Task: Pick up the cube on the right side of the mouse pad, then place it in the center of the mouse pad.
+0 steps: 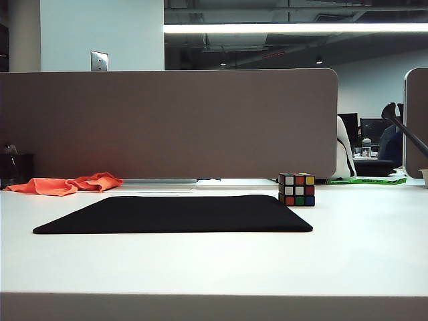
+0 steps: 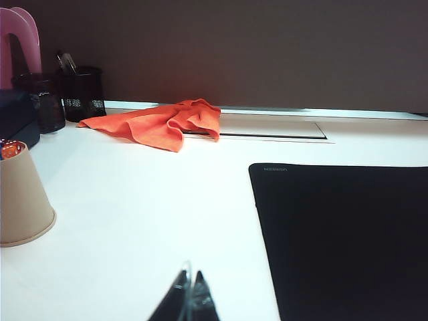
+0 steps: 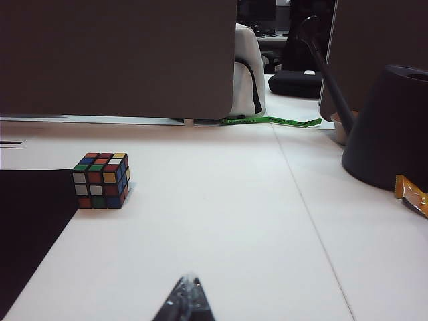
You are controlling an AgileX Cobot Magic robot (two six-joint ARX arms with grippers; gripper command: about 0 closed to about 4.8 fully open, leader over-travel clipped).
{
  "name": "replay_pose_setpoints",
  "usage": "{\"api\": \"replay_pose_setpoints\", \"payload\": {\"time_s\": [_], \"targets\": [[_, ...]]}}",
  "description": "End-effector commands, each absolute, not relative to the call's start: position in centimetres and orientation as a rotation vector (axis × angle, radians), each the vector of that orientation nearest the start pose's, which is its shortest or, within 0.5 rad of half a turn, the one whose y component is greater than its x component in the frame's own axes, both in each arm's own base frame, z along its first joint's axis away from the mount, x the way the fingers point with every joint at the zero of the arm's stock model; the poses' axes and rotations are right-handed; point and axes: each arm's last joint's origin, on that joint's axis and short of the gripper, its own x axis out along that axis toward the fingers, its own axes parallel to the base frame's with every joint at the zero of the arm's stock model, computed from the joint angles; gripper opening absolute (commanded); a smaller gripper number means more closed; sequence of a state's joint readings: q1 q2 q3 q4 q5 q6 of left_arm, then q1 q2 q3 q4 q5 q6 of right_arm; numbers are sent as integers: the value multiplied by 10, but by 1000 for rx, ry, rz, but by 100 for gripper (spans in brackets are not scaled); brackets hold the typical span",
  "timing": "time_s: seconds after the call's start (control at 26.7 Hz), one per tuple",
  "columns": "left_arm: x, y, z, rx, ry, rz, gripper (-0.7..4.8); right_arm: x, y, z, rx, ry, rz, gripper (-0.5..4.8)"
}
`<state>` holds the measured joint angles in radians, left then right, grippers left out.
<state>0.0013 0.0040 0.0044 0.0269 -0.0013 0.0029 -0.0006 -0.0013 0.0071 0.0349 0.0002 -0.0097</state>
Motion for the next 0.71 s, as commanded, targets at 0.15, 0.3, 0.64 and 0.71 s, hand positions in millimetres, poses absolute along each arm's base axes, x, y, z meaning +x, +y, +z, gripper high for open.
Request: {"api": "replay_pose_setpoints", "payload": {"time_s": [0.15, 0.3, 0.64, 0.71], "targets": [[97, 0, 169, 0, -42, -5, -5, 97, 0, 170, -7, -57, -5, -5], [97, 0, 169, 0, -42, -5, -5, 97, 0, 170, -7, -57, -5, -5], [97, -1, 173, 1, -73, -47, -6, 97, 0, 172, 3, -72, 2, -5], [97, -2, 173, 2, -75, -71, -6, 97, 0, 173, 4, -72, 2, -5]]}}
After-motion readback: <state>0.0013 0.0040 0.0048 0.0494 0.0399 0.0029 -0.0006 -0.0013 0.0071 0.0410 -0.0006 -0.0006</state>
